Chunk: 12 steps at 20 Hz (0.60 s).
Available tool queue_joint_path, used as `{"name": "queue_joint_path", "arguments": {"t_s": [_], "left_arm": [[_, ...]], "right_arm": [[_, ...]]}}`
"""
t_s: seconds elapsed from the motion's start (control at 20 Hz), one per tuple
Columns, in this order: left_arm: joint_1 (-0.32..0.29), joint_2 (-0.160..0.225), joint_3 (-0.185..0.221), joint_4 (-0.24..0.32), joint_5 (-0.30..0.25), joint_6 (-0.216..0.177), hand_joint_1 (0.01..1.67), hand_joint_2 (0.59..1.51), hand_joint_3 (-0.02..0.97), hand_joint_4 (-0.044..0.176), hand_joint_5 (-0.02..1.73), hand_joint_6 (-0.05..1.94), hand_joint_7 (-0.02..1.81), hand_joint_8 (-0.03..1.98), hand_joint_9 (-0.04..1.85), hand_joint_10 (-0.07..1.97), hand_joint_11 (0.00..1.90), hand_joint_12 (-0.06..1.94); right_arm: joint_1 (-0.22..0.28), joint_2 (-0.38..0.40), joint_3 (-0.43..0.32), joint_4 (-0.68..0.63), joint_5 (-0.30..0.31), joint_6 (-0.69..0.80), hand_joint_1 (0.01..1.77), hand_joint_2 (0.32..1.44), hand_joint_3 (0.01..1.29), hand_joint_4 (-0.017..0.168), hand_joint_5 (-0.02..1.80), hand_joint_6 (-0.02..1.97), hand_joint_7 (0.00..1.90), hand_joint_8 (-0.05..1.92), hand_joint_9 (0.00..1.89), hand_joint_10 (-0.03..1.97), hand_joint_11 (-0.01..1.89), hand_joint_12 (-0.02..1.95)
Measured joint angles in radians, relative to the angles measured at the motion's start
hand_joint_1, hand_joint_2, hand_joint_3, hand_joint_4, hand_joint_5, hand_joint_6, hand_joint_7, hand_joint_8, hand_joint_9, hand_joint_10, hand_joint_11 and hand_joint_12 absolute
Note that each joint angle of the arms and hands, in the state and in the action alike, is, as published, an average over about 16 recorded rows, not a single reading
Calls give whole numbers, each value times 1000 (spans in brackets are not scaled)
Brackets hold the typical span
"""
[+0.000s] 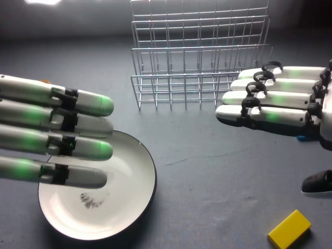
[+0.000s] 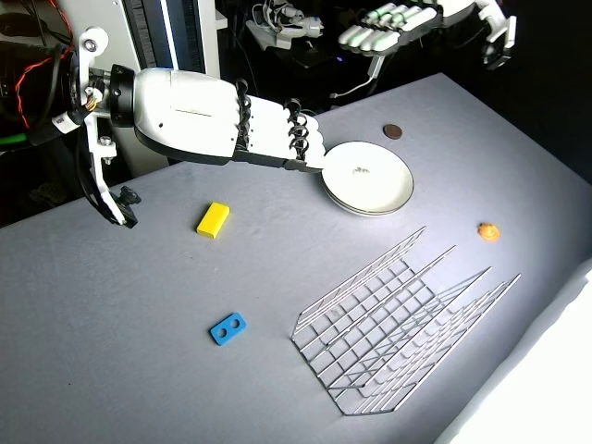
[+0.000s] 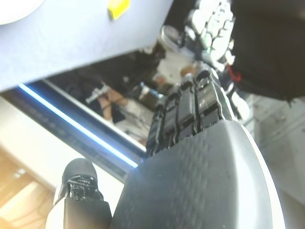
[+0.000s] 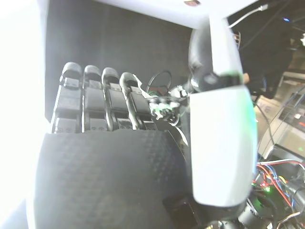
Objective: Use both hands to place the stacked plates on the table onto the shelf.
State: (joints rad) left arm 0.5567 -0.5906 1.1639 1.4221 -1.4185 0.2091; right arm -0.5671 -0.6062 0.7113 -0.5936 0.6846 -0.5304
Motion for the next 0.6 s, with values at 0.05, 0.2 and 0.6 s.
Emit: {"name": "queue_joint_path", "arguments": {"t_s": [0.05,0.2,0.6], "left_arm": [[0,1,-2,8,1,-8,14,1094,56,-1,16,-6,19,-13,18,8,15,-11],[-5,3,-6,45,3,-33,15,1095,56,-1,18,-6,20,-13,20,8,15,-11],[-14,8,-19,142,69,-105,15,1112,53,0,33,5,25,-11,19,9,16,-10]], "right_arm": [[-1,0,0,1,0,1,842,1039,23,-3,21,19,20,13,18,4,19,58],[-3,1,0,3,3,4,1037,1003,23,-3,21,19,21,13,24,4,20,139],[-4,2,0,6,19,7,1113,983,23,-3,21,19,24,13,40,6,21,359]]}}
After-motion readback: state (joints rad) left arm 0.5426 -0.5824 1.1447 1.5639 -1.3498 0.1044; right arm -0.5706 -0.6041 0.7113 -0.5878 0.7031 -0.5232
